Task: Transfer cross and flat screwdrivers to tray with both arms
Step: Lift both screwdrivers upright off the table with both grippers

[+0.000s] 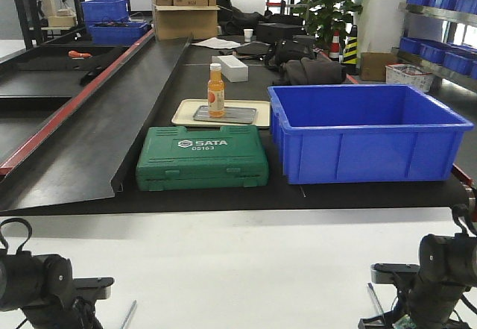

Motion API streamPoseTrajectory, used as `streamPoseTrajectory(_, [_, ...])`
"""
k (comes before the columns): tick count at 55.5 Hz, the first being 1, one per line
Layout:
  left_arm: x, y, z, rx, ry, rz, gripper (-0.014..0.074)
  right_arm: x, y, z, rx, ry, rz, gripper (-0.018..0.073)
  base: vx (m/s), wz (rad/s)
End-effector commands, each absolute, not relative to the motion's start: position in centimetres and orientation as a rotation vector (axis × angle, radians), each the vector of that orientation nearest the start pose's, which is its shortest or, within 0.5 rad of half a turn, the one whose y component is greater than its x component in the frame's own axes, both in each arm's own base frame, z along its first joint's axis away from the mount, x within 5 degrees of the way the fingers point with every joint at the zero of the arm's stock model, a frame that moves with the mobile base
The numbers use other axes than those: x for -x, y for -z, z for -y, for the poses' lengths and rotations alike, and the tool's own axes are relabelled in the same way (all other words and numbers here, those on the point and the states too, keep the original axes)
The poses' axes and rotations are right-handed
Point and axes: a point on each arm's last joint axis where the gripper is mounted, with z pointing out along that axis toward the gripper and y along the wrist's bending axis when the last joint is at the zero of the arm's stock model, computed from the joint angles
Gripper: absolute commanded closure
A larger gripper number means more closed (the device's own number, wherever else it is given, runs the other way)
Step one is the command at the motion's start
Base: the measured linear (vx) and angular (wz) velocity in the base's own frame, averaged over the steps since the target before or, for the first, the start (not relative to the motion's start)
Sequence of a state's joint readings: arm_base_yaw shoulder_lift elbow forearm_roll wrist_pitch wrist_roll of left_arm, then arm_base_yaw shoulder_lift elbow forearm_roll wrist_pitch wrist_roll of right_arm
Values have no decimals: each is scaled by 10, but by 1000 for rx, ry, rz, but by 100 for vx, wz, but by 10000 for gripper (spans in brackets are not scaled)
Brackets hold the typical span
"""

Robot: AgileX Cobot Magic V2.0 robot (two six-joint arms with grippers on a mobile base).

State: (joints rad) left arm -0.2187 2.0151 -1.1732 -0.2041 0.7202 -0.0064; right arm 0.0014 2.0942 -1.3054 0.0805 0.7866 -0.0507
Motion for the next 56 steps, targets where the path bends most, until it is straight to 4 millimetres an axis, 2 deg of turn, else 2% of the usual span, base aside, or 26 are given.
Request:
streamPoseTrajectory(1, [-350, -142, 100, -145, 243, -2995, 601, -392, -145, -6, -34, -120, -2954, 567, 0, 0])
streamPoseTrajectory(8, [-347, -175, 107, -198, 250, -2882, 599, -388, -182, -8, -26, -144, -2856, 567, 0, 0])
streamPoseTrajectory(20, [-326, -269, 103, -226, 276, -2560, 599, -364, -272, -14, 55, -214, -2594, 567, 0, 0])
streamPoseTrajectory(29, [-292, -340, 91, -229, 286, -2303, 599, -320, -340, -18, 126, -234, -2340, 567, 0, 0])
streamPoseTrajectory(35, [-265, -376, 82, -234, 276, -2159, 599, -287, -367, -19, 150, -226, -2197, 567, 0, 0])
streamPoseTrajectory(36, [-261, -381, 81, -233, 275, -2139, 598, -277, -375, -19, 149, -223, -2157, 567, 0, 0])
streamPoseTrajectory(42, [-230, -403, 70, -230, 272, -2019, 596, -242, -393, -18, 149, -202, -2047, 567, 0, 0])
streamPoseTrajectory(49, [-196, -412, 60, -220, 276, -1923, 596, -197, -417, -18, 158, -179, -1915, 567, 0, 0])
streamPoseTrajectory(56, [-161, -422, 49, -202, 290, -1792, 596, -166, -429, -18, 167, -164, -1833, 567, 0, 0])
